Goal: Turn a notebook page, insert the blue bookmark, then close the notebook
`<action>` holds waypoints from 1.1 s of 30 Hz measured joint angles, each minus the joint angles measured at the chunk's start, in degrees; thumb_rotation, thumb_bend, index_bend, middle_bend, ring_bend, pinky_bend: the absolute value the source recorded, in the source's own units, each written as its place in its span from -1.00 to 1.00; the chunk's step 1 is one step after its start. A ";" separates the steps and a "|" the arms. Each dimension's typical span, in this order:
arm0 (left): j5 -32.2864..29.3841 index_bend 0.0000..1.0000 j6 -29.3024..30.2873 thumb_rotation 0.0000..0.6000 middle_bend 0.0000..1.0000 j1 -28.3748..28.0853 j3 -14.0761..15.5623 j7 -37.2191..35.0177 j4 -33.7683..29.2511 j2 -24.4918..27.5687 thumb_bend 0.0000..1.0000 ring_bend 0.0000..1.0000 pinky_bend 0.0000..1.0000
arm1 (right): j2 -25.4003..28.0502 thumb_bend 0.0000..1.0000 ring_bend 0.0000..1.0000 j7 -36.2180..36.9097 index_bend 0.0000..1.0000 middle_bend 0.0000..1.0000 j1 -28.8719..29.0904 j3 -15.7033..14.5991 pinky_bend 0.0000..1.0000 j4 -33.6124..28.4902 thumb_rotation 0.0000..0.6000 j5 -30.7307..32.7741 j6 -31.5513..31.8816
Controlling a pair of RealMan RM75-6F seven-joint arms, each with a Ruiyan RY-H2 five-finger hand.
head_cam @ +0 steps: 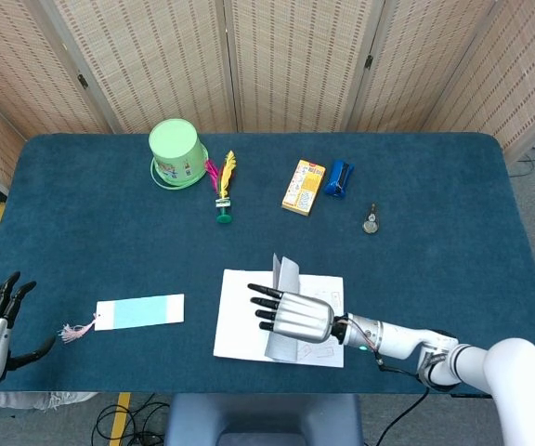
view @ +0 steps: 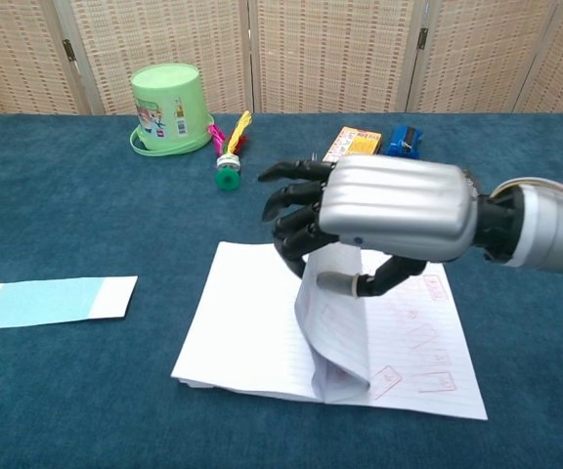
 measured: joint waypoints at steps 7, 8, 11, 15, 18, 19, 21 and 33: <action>-0.09 -0.70 -0.32 1.00 -0.92 0.01 0.10 -0.30 0.33 -0.04 -0.55 -0.83 -0.68 | -4.36 -0.47 -0.56 1.08 0.50 -0.24 4.35 0.30 -0.82 3.98 1.00 -0.77 -3.57; -0.07 -0.70 -0.35 1.00 -0.92 0.01 0.13 -0.32 0.38 -0.11 -0.55 -0.83 -0.68 | -4.72 -0.49 -0.56 1.15 0.47 -0.26 4.80 0.40 -0.82 4.21 1.00 -0.72 -3.96; -0.03 -0.70 -0.47 1.00 -0.92 0.04 0.25 -0.37 0.45 -0.21 -0.55 -0.83 -0.68 | -5.82 -0.54 -0.56 1.26 0.30 -0.32 6.12 0.70 -0.82 4.84 1.00 -0.45 -5.10; 0.01 -0.70 -0.45 1.00 -0.92 0.12 0.32 -0.36 0.36 -0.17 -0.55 -0.83 -0.68 | -7.47 -0.58 -0.63 1.24 -0.01 -0.45 7.73 1.17 -0.82 5.86 1.00 0.25 -6.86; -0.02 -0.70 -0.40 1.00 -0.92 0.17 0.30 -0.43 0.34 -0.10 -0.55 -0.83 -0.68 | -8.90 -0.68 -0.85 1.01 -0.61 -0.75 8.56 1.64 -0.95 6.62 1.00 1.32 -8.47; -0.03 -0.70 -0.43 1.00 -0.92 0.15 0.27 -0.42 0.32 -0.10 -0.55 -0.83 -0.68 | -9.40 -0.71 -0.90 0.77 -0.75 -0.83 8.83 1.88 -0.97 6.84 1.00 1.82 -9.18; 0.02 -0.70 -0.46 1.00 -0.92 0.12 0.25 -0.43 0.27 -0.07 -0.55 -0.83 -0.68 | -10.07 -0.78 -0.99 0.22 -0.96 -0.96 9.21 2.38 -1.00 6.94 1.00 2.75 -10.31; 0.29 -0.70 -0.10 1.00 -0.92 0.25 0.14 -1.04 0.32 0.21 -0.55 -0.83 -0.68 | -8.74 -0.87 -1.00 -4.14 -1.00 -1.00 9.27 6.45 -1.00 2.08 1.00 7.38 -9.19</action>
